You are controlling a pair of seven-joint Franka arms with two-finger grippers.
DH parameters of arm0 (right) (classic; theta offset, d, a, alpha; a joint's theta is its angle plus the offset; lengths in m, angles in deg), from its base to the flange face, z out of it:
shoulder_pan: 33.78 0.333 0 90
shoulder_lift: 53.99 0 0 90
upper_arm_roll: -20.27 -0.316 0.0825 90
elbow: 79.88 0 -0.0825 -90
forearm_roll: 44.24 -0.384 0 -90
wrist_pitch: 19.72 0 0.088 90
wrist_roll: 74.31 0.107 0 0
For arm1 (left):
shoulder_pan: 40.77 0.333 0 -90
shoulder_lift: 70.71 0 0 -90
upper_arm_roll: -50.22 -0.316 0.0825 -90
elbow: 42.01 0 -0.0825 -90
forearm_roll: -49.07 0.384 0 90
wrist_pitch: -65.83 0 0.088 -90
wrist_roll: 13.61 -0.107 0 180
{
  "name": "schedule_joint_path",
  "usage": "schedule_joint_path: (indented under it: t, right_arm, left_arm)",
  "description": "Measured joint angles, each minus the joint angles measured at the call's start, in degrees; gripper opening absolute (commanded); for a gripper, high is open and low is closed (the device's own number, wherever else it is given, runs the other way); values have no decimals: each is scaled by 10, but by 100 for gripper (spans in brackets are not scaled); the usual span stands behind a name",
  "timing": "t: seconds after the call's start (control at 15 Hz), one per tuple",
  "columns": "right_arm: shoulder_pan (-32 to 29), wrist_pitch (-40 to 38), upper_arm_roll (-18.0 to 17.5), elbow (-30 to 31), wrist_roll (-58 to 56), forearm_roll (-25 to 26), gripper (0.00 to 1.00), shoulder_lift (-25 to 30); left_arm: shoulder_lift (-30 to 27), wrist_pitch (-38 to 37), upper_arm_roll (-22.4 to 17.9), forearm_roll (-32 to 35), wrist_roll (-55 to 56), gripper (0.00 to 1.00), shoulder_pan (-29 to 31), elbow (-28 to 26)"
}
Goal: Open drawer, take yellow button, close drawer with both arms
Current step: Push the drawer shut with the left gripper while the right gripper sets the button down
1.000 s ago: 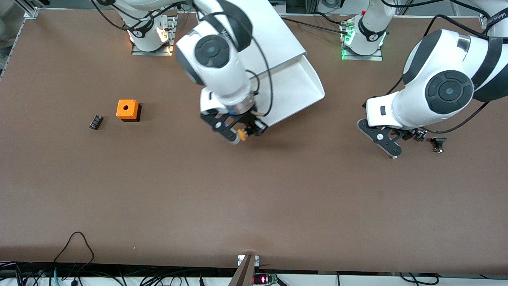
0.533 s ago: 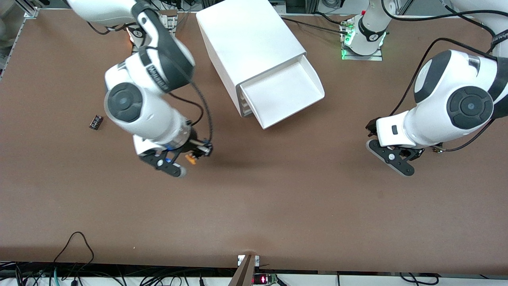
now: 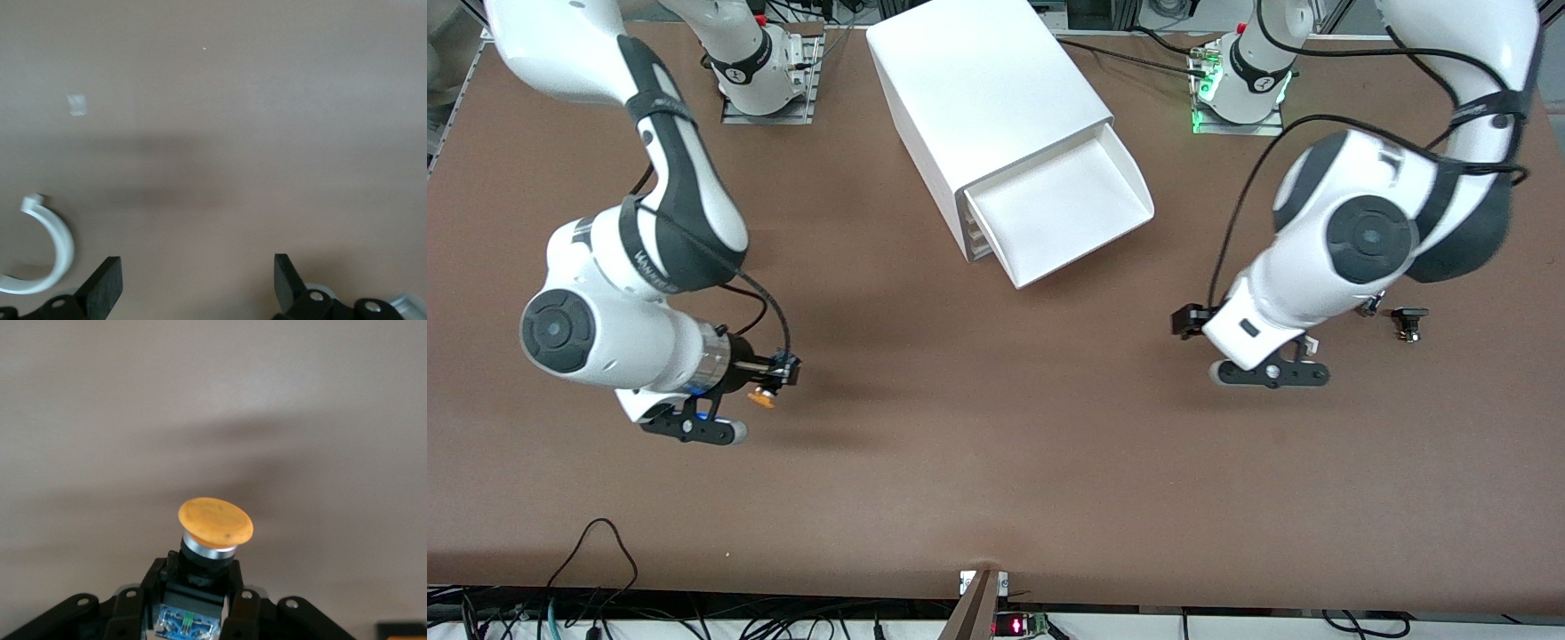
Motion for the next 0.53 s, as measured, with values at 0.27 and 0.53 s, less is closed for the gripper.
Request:
schedule_joint_path:
  t: [0.27,0.53]
  right_arm:
    - [-32,72,6,73,-79,46,0,-7]
    - [-64,140,8,139,-147,68,0,-21]
  left_arm:
    - [-3,95,30,0,200,100,-15,-81]
    - [-14,129,69,0,317,100,-19,-144]
